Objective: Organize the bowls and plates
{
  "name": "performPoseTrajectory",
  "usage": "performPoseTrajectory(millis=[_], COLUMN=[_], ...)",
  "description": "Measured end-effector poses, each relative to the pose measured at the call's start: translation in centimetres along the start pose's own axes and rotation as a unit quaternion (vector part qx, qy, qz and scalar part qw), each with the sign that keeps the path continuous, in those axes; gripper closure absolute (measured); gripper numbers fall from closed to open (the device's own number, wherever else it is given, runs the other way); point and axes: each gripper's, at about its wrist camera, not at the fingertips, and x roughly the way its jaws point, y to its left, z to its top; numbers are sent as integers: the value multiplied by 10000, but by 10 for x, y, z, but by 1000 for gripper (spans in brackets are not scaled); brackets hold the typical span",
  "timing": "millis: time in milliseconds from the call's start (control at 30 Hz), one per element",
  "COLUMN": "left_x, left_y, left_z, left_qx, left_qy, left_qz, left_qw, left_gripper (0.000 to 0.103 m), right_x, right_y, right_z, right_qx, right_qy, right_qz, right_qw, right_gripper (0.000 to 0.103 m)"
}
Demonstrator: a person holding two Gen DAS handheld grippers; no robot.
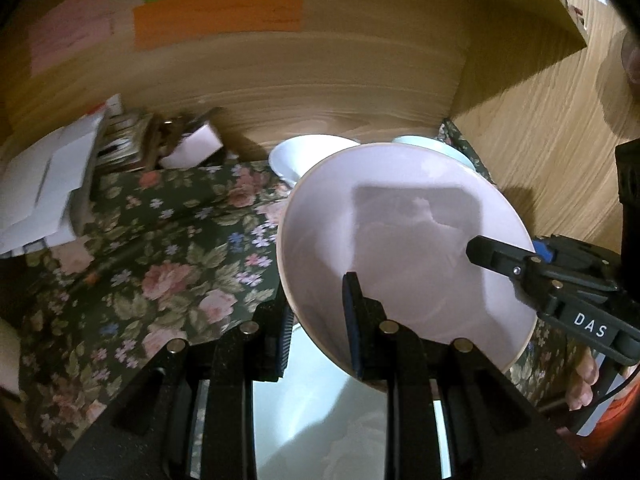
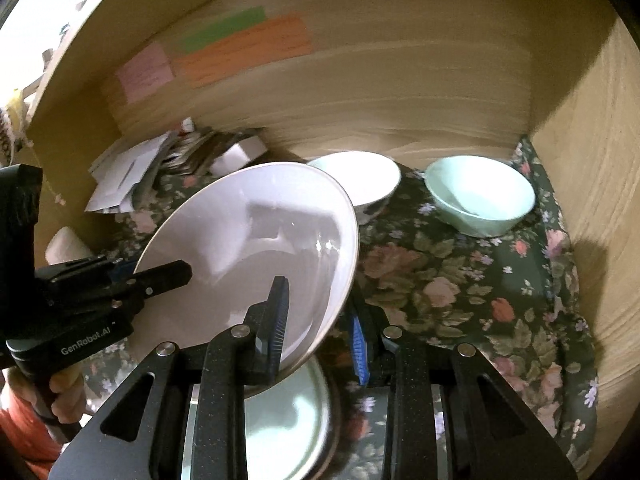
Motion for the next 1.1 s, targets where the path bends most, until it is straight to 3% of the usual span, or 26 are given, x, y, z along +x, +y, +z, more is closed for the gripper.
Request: performPoseTrajectory(millis=[533,1100], left_x=[-49,-74], left_y=[59,128], left_z=[-44,-96], left_qx=[-505,-1099], left_qy=[-191,-129], left_qz=[372,757], left_qw=[9978,9910], left_gripper=[80,80], right_x=[16,55], right_y=[69,146], right_z=[-10,-28], right_qx=[-464,-958], right_qy=[123,647], right_qz=[478,888], right_qw=[9977,9893], right_gripper=[78,78])
